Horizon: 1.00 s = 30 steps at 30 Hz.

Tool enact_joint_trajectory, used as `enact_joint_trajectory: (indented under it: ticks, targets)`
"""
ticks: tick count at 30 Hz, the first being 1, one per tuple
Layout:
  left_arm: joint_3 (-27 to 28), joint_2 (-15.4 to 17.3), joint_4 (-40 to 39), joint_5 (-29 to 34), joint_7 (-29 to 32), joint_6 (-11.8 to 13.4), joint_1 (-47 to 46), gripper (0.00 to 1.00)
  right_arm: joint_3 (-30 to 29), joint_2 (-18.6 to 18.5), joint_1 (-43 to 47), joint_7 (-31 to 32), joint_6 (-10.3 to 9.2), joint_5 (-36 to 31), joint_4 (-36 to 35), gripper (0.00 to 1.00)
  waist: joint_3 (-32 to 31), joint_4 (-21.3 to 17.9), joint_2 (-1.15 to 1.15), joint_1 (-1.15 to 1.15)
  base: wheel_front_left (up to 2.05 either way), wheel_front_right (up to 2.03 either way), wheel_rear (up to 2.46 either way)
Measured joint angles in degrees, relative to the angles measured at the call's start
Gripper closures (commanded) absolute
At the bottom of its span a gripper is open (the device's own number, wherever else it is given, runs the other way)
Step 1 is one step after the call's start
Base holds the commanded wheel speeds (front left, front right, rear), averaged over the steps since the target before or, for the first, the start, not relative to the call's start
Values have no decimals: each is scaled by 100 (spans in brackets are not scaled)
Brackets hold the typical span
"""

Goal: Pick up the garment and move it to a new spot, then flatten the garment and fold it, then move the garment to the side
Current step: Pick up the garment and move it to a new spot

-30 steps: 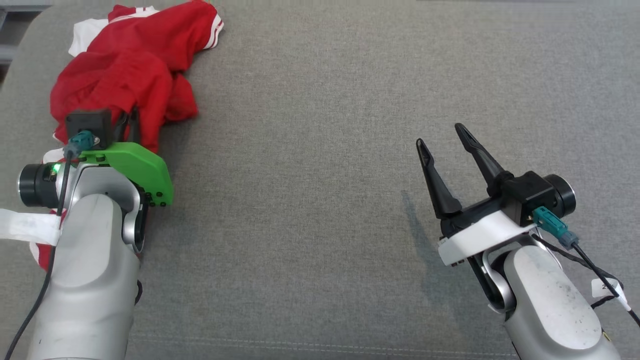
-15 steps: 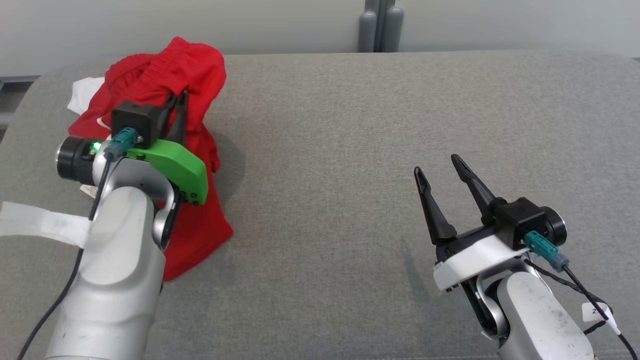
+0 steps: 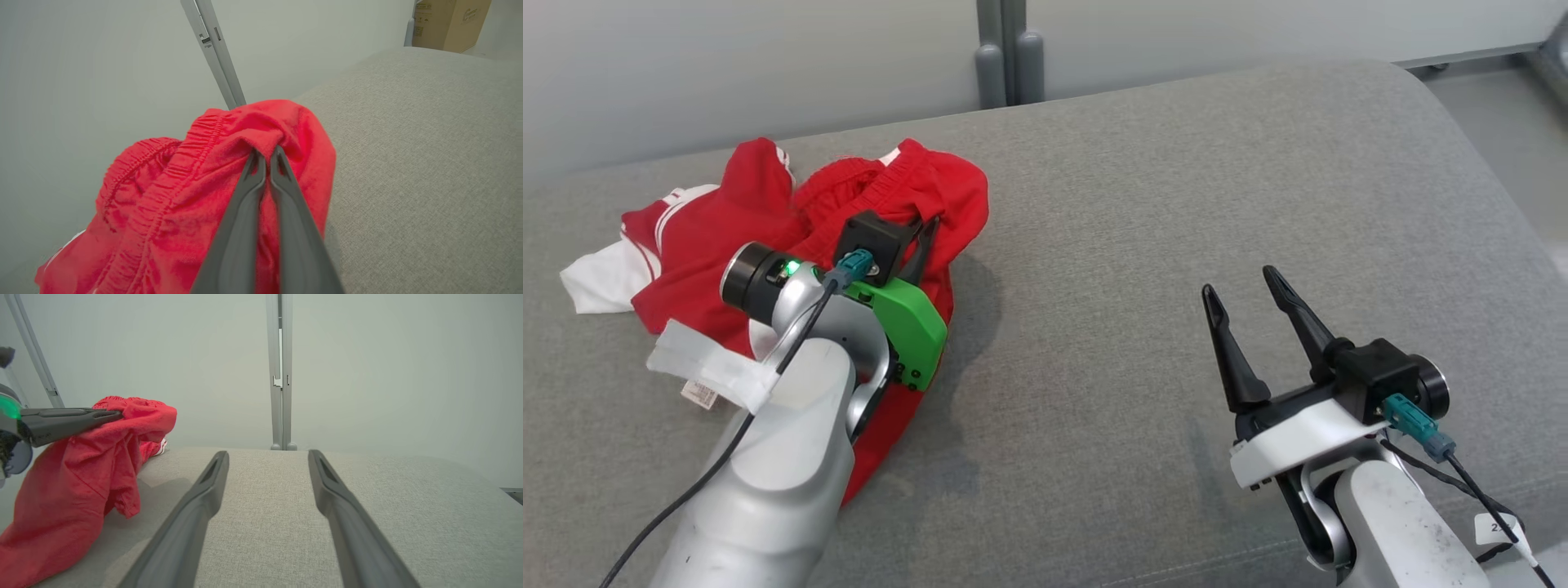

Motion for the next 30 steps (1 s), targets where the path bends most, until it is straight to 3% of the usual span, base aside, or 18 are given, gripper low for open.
enact_joint_trajectory:
  ticks: [11, 16, 21, 22, 23, 24, 30]
  targets:
    - [-10, 2, 245, -211, 49, 8, 196, 100, 187, 25, -20, 0, 82, 5, -40, 0, 145, -754, 0, 0, 0, 0, 0]
    - [-366, 4, 233, -666, -20, 8, 196, 98, 86, 23, -21, 0, 76, 64, -58, 0, 268, -1040, 0, 0, 0, 0, 0]
    - [-714, 7, 109, -1003, -125, 9, 207, 100, 78, 25, -21, 0, 77, 65, -48, 0, 272, -1081, 0, 0, 0, 0, 0]
    - [-746, 7, 89, -1043, -147, 32, 207, 89, 91, 25, -21, 0, 82, 65, -45, 0, 265, -1078, 0, 0, 0, 0, 0]
    - [-795, 8, 74, -1059, -156, 36, 207, 51, 99, 27, -21, 0, 83, 65, -44, 0, 263, -1078, 0, 0, 0, 0, 0]
    - [-868, 13, 62, -1091, -177, 51, 208, 0, 105, 27, -21, 0, 85, 65, -43, 0, 261, -1078, 0, 0, 0, 0, 0]
    - [-1303, 29, -149, -1411, -313, 85, 210, 0, 43, 29, -21, 0, 82, 66, -37, 0, 244, -1032, 0, 0, 0, 0, 0]
